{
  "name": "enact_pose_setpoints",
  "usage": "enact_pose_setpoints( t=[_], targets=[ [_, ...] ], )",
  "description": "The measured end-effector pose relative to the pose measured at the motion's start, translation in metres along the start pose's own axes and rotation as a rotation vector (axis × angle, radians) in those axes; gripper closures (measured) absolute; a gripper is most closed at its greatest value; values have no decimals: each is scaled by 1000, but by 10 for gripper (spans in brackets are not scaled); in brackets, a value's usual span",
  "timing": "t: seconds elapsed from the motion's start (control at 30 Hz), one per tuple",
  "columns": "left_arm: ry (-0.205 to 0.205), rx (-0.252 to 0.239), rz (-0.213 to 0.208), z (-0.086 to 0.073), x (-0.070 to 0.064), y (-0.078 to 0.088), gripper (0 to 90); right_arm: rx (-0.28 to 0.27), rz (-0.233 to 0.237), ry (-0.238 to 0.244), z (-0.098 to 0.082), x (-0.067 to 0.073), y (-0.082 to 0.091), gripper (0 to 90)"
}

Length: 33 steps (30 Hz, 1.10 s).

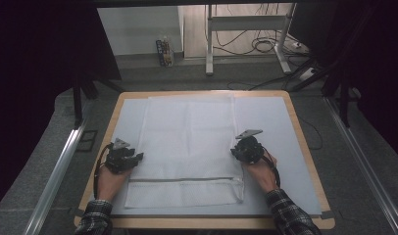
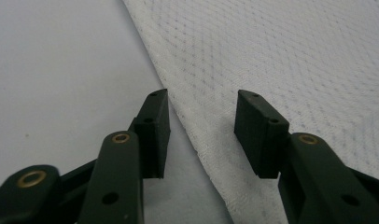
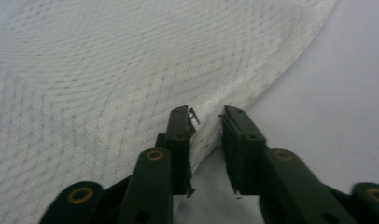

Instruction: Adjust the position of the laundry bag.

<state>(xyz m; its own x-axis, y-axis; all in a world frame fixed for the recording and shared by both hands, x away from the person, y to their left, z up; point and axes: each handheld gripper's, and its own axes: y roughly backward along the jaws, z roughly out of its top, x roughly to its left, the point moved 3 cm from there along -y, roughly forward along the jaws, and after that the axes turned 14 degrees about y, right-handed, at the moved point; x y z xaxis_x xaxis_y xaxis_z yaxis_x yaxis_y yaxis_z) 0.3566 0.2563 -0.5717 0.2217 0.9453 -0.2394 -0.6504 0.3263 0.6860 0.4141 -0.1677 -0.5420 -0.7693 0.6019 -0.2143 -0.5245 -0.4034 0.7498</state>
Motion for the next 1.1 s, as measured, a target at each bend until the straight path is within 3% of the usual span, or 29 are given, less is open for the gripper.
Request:
enact_pose_setpoints(
  t=[0.17, 0.3, 0.4, 0.47, 0.63, 1.1],
  targets=[
    [3, 13, 5, 2, -2, 0, 606, 2, 10, 5, 0, 0, 0, 838],
    [-1, 14, 1, 5, -6, -3, 703, 2, 15, 4, 0, 0, 0, 860],
    [-21, 22, -19, 6, -8, -4, 838, -3, 17, 5, 0, -1, 1, 870],
    [-29, 20, -20, 6, -9, -4, 861, -4, 20, -2, 0, -1, 1, 872],
    [-56, 20, -5, 6, -11, -3, 870, -8, 24, -4, -1, -2, 3, 872],
    [-63, 25, -33, 6, -14, 0, 870, -15, 36, 7, -5, -4, 11, 874]
  ],
)
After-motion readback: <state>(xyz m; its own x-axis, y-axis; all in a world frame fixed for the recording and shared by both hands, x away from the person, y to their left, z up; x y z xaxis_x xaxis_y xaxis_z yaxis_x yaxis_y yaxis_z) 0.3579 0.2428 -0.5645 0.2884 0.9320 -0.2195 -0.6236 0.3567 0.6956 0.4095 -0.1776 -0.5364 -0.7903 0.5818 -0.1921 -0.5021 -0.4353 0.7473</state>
